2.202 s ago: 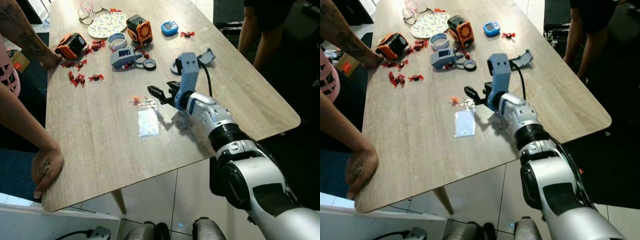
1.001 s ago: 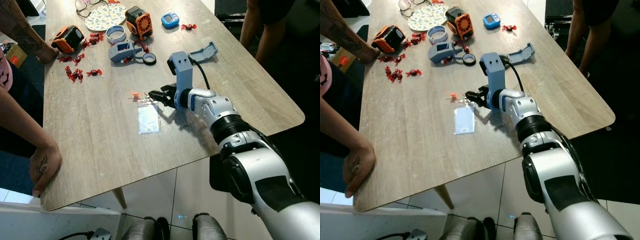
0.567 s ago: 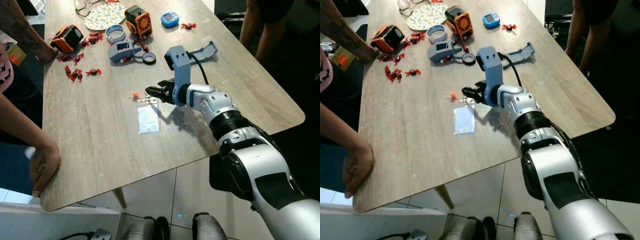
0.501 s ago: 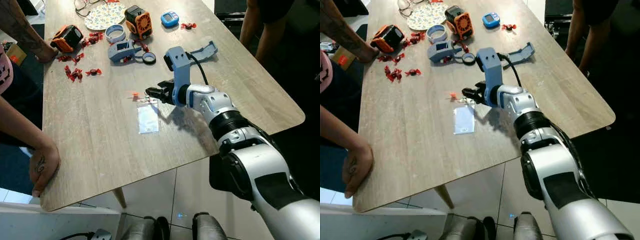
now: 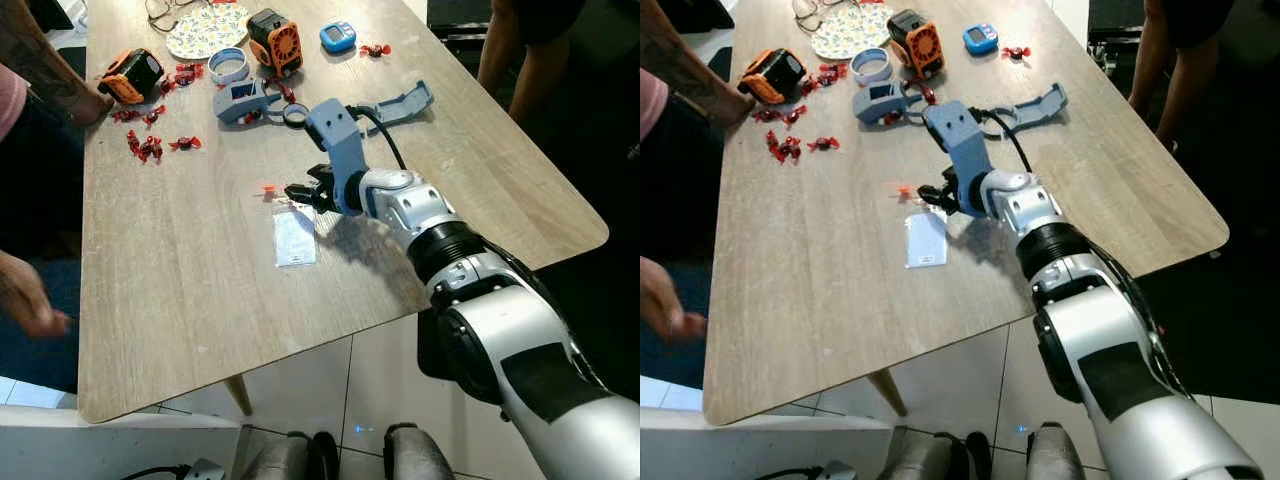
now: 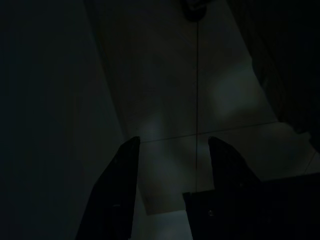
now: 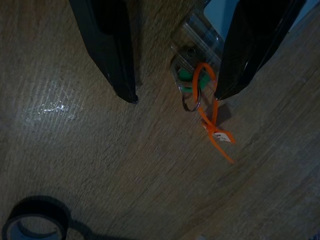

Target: Hang keys on a hook

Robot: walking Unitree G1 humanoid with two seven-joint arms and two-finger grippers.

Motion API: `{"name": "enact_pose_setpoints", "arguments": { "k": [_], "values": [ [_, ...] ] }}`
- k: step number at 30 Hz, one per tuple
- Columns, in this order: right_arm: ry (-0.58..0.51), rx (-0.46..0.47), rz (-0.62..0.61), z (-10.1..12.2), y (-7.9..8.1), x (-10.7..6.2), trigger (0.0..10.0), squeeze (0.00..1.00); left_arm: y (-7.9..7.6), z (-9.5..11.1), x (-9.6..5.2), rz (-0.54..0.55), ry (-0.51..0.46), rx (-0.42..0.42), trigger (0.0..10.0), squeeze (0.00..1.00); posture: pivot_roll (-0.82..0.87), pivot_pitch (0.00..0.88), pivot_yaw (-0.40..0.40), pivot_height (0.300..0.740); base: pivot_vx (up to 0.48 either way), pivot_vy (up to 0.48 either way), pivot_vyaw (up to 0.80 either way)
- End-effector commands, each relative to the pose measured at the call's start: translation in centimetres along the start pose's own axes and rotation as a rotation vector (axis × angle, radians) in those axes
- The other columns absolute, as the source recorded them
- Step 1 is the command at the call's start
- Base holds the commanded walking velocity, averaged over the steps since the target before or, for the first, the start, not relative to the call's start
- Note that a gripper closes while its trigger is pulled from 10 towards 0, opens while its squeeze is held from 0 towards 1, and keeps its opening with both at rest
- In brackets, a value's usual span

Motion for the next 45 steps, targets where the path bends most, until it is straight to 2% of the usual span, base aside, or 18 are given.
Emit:
{"name": "enact_pose_setpoints", "arguments": {
  "k": [1,2,3,4,5,6,7,8,23,31,34,35,39,42,45],
  "values": [
    [0.012,-0.020,0.030,0.0,0.9,0.5,10.0,0.00,0.4,-2.3,-0.6,0.012,0.067,-0.003,10.0,0.00,-0.13,0.298,0.182,0.740,0.000,0.000,0.00],
    [0.014,-0.018,0.030,-0.1,0.9,0.5,8.4,0.00,0.4,-2.3,-0.6,0.012,0.068,-0.002,10.0,0.00,-0.13,0.302,0.183,0.740,0.000,0.000,0.00],
    [0.016,-0.016,0.030,-0.1,0.9,0.5,4.5,0.00,0.4,-2.3,-0.6,0.011,0.068,-0.002,10.0,0.00,-0.13,0.302,0.183,0.740,0.000,0.000,0.00],
    [0.016,-0.015,0.030,-0.2,0.9,0.5,3.8,0.00,0.4,-2.4,-0.6,0.011,0.068,-0.002,10.0,0.00,-0.13,0.302,0.183,0.740,0.000,0.000,0.00],
    [0.016,-0.015,0.030,-0.2,0.9,0.5,3.8,0.00,0.4,-2.4,-0.6,0.011,0.068,-0.002,10.0,0.00,-0.13,0.302,0.183,0.740,0.000,0.000,0.00],
    [0.015,-0.013,0.030,-0.2,0.9,0.5,1.8,0.00,0.4,-2.4,-0.6,0.011,0.069,-0.001,10.0,0.00,-0.13,0.302,0.183,0.740,0.000,0.000,0.00],
    [0.010,-0.011,0.030,-0.1,0.9,0.5,0.5,0.00,0.4,-2.4,-0.6,0.010,0.069,-0.001,10.0,0.00,-0.13,0.306,0.184,0.740,0.000,0.000,0.00],
    [0.005,-0.011,0.029,0.0,0.9,0.5,0.2,0.00,0.4,-2.4,-0.6,0.009,0.069,0.000,10.0,0.00,-0.13,0.306,0.184,0.740,0.000,0.000,0.00],
    [-0.046,-0.019,0.036,1.0,1.0,0.4,0.0,0.00,0.4,-2.5,-0.6,0.003,0.068,0.008,10.0,0.00,-0.13,0.308,0.186,0.740,0.000,0.000,0.00],
    [-0.184,0.004,0.019,2.7,0.7,0.0,0.0,0.00,0.3,-2.2,-0.6,0.004,0.063,0.009,10.0,0.00,-0.13,0.302,0.185,0.740,0.000,0.000,0.00],
    [-0.292,0.035,0.047,3.8,1.0,-0.5,0.0,0.00,0.3,-2.0,-0.5,0.003,0.060,0.010,10.0,0.00,-0.14,0.298,0.185,0.740,0.000,0.000,0.00],
    [-0.292,0.035,0.047,3.8,1.0,-0.5,0.0,0.00,0.3,-2.0,-0.5,0.003,0.060,0.010,10.0,0.00,-0.14,0.298,0.185,0.740,0.000,0.000,0.00],
    [-0.412,0.001,0.158,4.4,2.4,-1.5,0.0,0.00,0.2,-1.5,-0.4,0.004,0.039,-0.001,10.0,0.00,-0.14,0.290,0.184,0.740,0.000,0.000,0.00],
    [-0.451,-0.007,0.181,4.6,2.7,-2.0,0.0,0.00,0.4,-1.2,-0.4,0.009,0.020,-0.015,10.0,0.00,-0.14,0.290,0.183,0.740,0.000,0.000,0.00],
    [-0.509,-0.013,0.198,4.7,2.8,-2.9,0.0,0.00,1.0,-0.3,-0.5,0.026,-0.029,-0.065,10.0,0.00,-0.14,0.281,0.181,0.740,0.000,0.000,0.00]
  ]
}}
Point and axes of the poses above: a point about 5 cm out from each wrist's last joint towards the gripper, its own x axis pointing out of the wrist towards the gripper, its own z axis along the axis of the wrist's last joint, y = z × x, the point moved 3 cm from there along x, pointing out of the wrist towards the gripper, and after that the axes turned 3 degrees about -x, right-handed, at the moved point
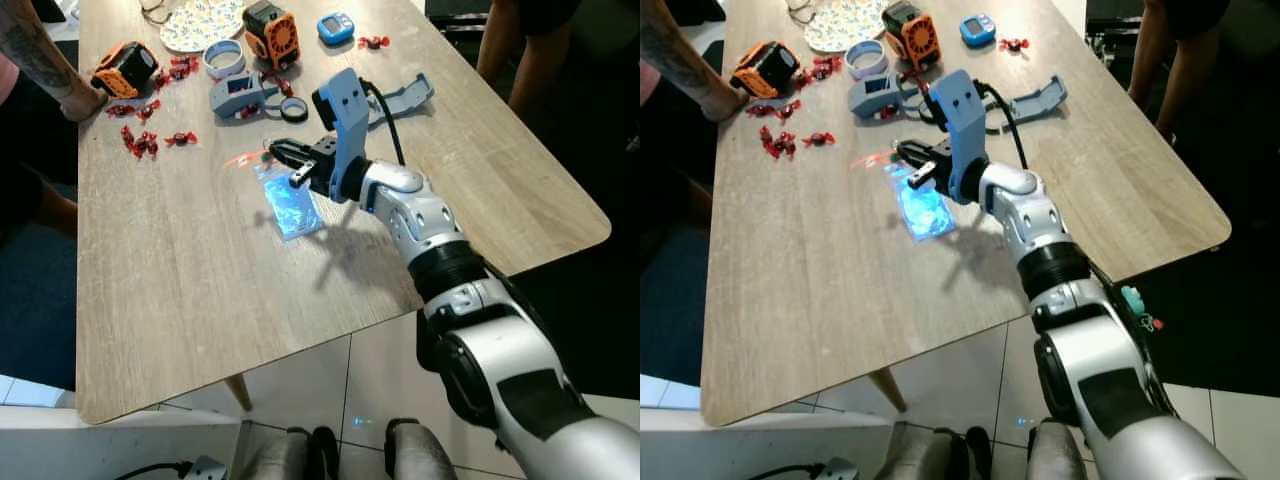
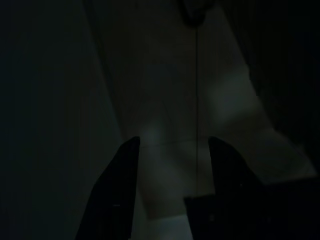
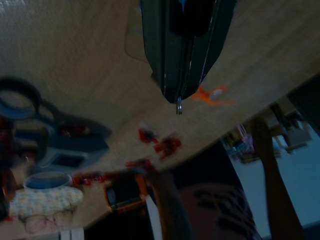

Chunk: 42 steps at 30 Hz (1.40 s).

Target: Hang keys on a hook

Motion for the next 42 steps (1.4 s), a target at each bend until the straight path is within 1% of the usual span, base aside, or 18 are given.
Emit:
{"name": "enact_pose_setpoints", "arguments": {
  "k": [1,4,5,8,11,12,15,17,18,21,25,26,28,30,32,34,38,42],
  "values": [
    [-0.057,-0.005,0.039,0.5,0.8,-0.2,0.0,0.00,1.0,-0.9,-0.6,0.029,0.004,-0.062,10.0,0.00,-0.14,0.281,0.181,0.740,0.000,0.000,0.00],
    [-0.088,-0.005,0.049,0.7,1.1,-0.6,0.0,0.00,1.5,-0.3,-0.8,0.035,-0.030,-0.094,10.0,0.00,-0.14,0.281,0.181,0.740,0.000,0.000,0.00],
    [-0.137,0.009,0.084,0.9,1.8,-1.5,0.0,0.00,2.3,1.0,-1.1,0.032,-0.106,-0.145,10.0,0.00,-0.14,0.275,0.179,0.740,0.000,0.000,0.00],
    [-0.148,0.013,0.094,0.8,2.0,-1.8,0.0,0.00,2.7,1.7,-1.3,0.025,-0.147,-0.174,10.0,0.00,-0.14,0.267,0.176,0.740,0.000,0.000,0.00],
    [-0.163,0.031,0.112,0.5,2.4,-2.8,0.0,0.00,3.5,4.0,-2.0,-0.024,-0.269,-0.226,10.0,0.00,-0.14,0.260,0.170,0.740,0.000,0.000,0.00],
    [-0.164,0.036,0.117,0.4,2.5,-3.1,0.0,0.00,3.8,4.8,-2.3,-0.046,-0.305,-0.229,10.0,0.00,-0.14,0.257,0.167,0.740,0.000,0.000,0.00],
    [-0.164,0.039,0.119,0.3,2.6,-3.3,0.0,0.00,4.0,5.2,-2.5,-0.059,-0.326,-0.230,10.0,0.00,-0.14,0.257,0.167,0.740,0.000,0.000,0.00],
    [-0.162,0.052,0.144,-0.1,2.9,-4.2,0.0,0.00,4.1,6.3,-2.9,-0.118,-0.376,-0.220,10.0,0.00,-0.14,0.251,0.161,0.740,0.000,0.000,0.00],
    [-0.162,0.052,0.144,-0.1,2.9,-4.2,0.0,0.00,4.1,6.3,-2.9,-0.118,-0.376,-0.220,10.0,0.00,-0.14,0.251,0.161,0.740,0.000,0.000,0.00],
    [-0.142,0.068,0.176,-0.9,3.4,-5.5,0.0,0.00,4.1,7.0,-3.3,-0.164,-0.405,-0.200,10.0,0.00,-0.13,0.248,0.158,0.740,0.000,0.000,0.00],
    [-0.061,0.072,0.202,-2.5,4.0,-6.3,0.0,0.00,4.3,7.0,-3.4,-0.157,-0.402,-0.199,10.0,0.00,-0.14,0.246,0.156,0.740,0.000,0.000,0.00],
    [-0.042,0.102,0.219,-3.0,4.5,-6.8,0.0,0.00,4.3,6.8,-3.4,-0.151,-0.396,-0.212,10.0,0.00,-0.14,0.246,0.156,0.740,0.000,0.000,0.00],
    [-0.120,0.213,0.283,-1.9,5.7,-7.8,0.0,0.00,4.1,5.9,-3.2,-0.152,-0.367,-0.231,10.0,0.00,-0.14,0.248,0.156,0.740,0.000,0.000,0.00],
    [-0.149,0.242,0.301,-1.5,6.0,-8.1,0.0,0.00,4.0,5.7,-3.1,-0.153,-0.359,-0.234,10.0,0.00,-0.14,0.248,0.156,0.740,0.000,0.000,0.00],
    [-0.216,0.296,0.384,0.0,7.2,-9.4,0.0,0.00,3.7,3.9,-2.8,-0.132,-0.308,-0.270,10.0,0.00,-0.15,0.252,0.160,0.740,0.000,0.000,0.00],
    [-0.223,0.307,0.404,0.2,7.5,-9.7,0.0,0.00,3.6,3.4,-2.8,-0.126,-0.295,-0.279,10.0,0.00,-0.15,0.252,0.160,0.740,0.000,0.000,0.00],
    [-0.212,0.335,0.555,0.7,10.0,-11.5,0.0,0.00,3.5,1.4,-2.8,-0.092,-0.244,-0.328,10.0,0.00,-0.15,0.252,0.160,0.740,0.000,0.000,0.00],
    [-0.255,0.377,0.646,1.8,11.0,-12.6,0.0,0.00,3.2,0.6,-2.7,-0.092,-0.217,-0.350,10.0,0.00,-0.16,0.248,0.161,0.740,0.000,0.000,0.00]
  ]
}}
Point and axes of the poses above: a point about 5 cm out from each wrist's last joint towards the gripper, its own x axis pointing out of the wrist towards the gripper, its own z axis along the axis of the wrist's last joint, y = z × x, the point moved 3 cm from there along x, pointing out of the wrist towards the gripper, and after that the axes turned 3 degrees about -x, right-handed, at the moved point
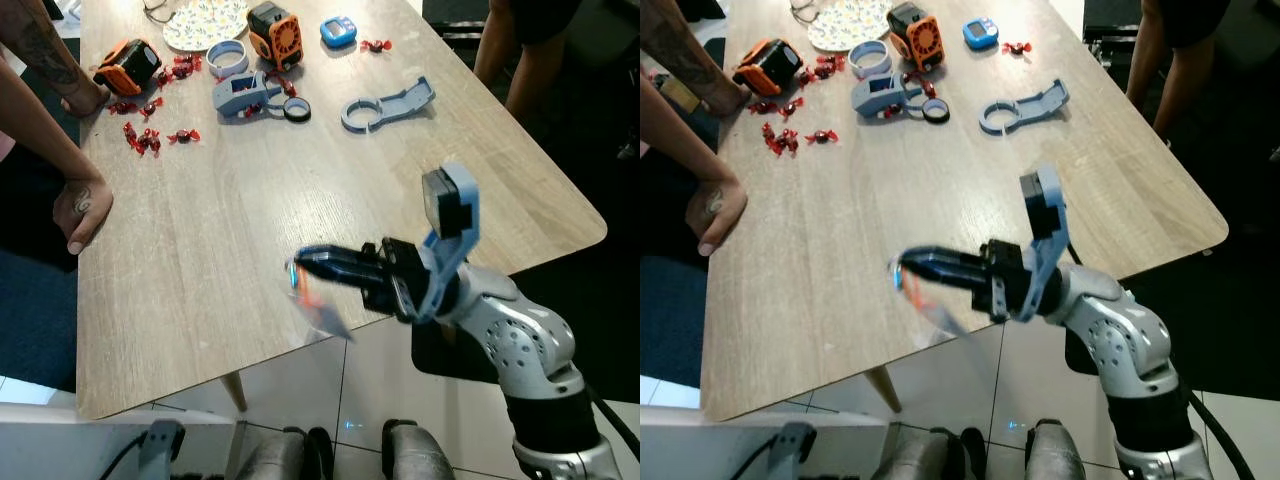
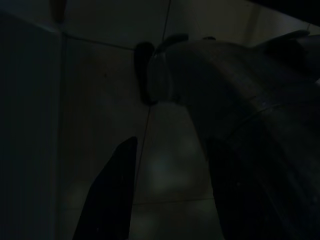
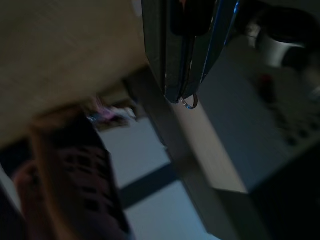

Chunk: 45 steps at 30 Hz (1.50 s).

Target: Hang keys on a hook

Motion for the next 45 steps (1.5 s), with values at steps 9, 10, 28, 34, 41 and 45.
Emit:
{"name": "enact_pose_setpoints", "arguments": {
  "k": [9,10,28,34,41,45],
  "values": [
    [0.037,0.138,0.032,-1.3,2.4,-1.0,0.0,0.00,0.6,-3.2,-1.1,0.045,0.085,-0.066,10.0,0.00,-0.16,0.245,0.157,0.740,0.000,0.000,0.00],
    [0.043,0.145,0.017,-1.5,2.4,-1.2,0.0,0.00,0.6,-3.2,-1.1,0.044,0.087,-0.066,10.0,0.00,-0.17,0.247,0.157,0.740,0.000,0.000,0.00],
    [0.016,0.053,-0.512,-0.9,-1.6,-7.2,0.0,0.00,0.2,-2.7,-0.6,0.021,0.109,-0.039,10.0,0.00,-0.19,0.242,0.183,0.740,0.000,0.000,0.00],
    [0.011,0.028,-0.695,-0.7,-3.2,-9.3,0.0,0.00,-0.1,-2.7,-0.4,0.006,0.118,-0.032,10.0,0.00,-0.20,0.242,0.189,0.740,0.000,0.000,0.00],
    [0.026,0.015,-0.965,-1.1,-6.0,-12.2,0.0,0.00,-0.4,-3.0,-0.3,-0.009,0.134,-0.025,10.0,0.00,-0.20,0.240,0.192,0.740,0.000,0.000,0.00],
    [0.028,-0.001,-1.079,-1.0,-7.4,-13.4,0.0,0.00,-0.6,-3.1,-0.2,-0.014,0.137,-0.025,10.0,0.00,-0.19,0.234,0.192,0.740,0.000,0.000,0.00]
  ]
}}
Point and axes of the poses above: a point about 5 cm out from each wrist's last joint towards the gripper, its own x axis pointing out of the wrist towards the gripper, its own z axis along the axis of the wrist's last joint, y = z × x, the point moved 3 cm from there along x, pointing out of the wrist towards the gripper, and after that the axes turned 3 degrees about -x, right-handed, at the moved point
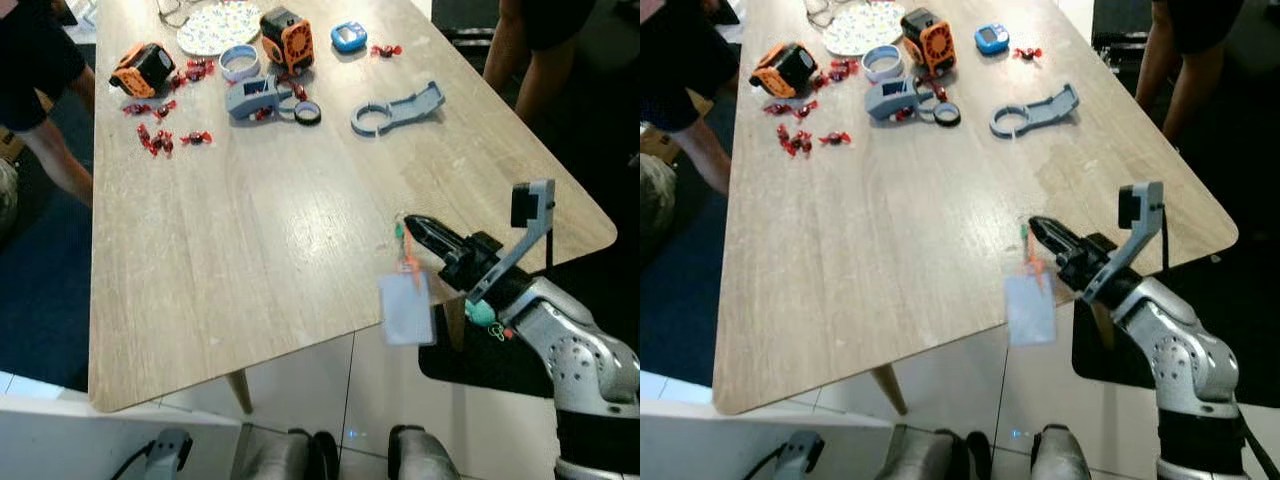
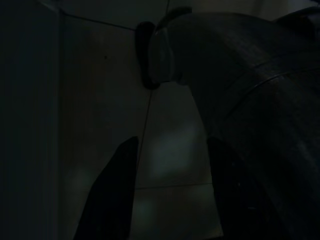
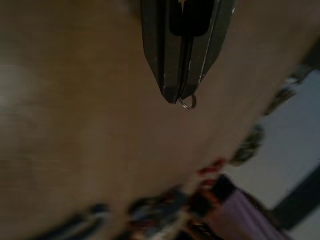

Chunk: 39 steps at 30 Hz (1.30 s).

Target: Hang keys on a hook

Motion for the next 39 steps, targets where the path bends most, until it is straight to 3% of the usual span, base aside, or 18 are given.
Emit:
{"name": "enact_pose_setpoints", "arguments": {
  "k": [1,2,21,22,23,25,26,27,39],
  "values": [
    [0.009,0.015,-0.061,-0.7,-0.9,-0.1,0.0,0.00,0.0,-2.1,-0.4,0.010,0.054,-0.034,10.0,0.00,-0.19,0.234,0.192,0.740,0.000,0.000,0.00],
    [-0.006,0.013,-0.106,-0.4,-1.6,0.1,0.0,0.00,-0.1,-2.0,-0.3,0.005,0.055,-0.033,10.0,0.00,-0.19,0.234,0.192,0.740,0.000,0.000,0.00],
    [-0.014,-0.073,-0.363,0.3,-5.3,1.0,0.0,0.00,-0.5,-2.2,-0.1,-0.010,0.070,-0.023,10.0,0.00,-0.19,0.236,0.197,0.740,0.000,0.000,0.00],
    [-0.005,-0.086,-0.382,0.3,-5.5,1.2,1.5,0.00,-0.5,-2.2,-0.1,-0.012,0.072,-0.022,10.0,0.00,-0.19,0.236,0.197,0.740,0.000,0.000,0.00],
    [0.005,-0.108,-0.406,0.2,-5.9,1.3,4.6,0.00,-0.5,-2.2,0.0,-0.013,0.072,-0.021,10.0,0.00,-0.19,0.236,0.197,0.740,0.000,0.000,0.00],
    [0.010,-0.122,-0.421,0.2,-6.1,1.4,4.6,0.00,-0.5,-2.2,0.0,-0.013,0.072,-0.021,10.0,0.00,-0.19,0.236,0.197,0.740,0.000,0.000,0.00],
    [0.011,-0.134,-0.442,0.3,-6.3,1.4,10.0,0.43,-0.5,-2.2,0.0,-0.014,0.072,-0.020,10.0,0.00,-0.19,0.236,0.197,0.740,0.000,0.000,0.00],
    [0.007,-0.140,-0.457,0.4,-6.5,1.5,10.0,1.00,-0.6,-2.3,0.0,-0.015,0.073,-0.020,10.0,0.00,-0.19,0.236,0.197,0.740,0.000,0.000,0.00],
    [-0.023,-0.143,-0.514,1.4,-7.3,1.3,10.0,1.00,-0.7,-2.4,0.0,-0.028,0.080,-0.018,10.0,0.00,-0.19,0.238,0.200,0.740,0.000,0.000,0.00]
  ]
}}
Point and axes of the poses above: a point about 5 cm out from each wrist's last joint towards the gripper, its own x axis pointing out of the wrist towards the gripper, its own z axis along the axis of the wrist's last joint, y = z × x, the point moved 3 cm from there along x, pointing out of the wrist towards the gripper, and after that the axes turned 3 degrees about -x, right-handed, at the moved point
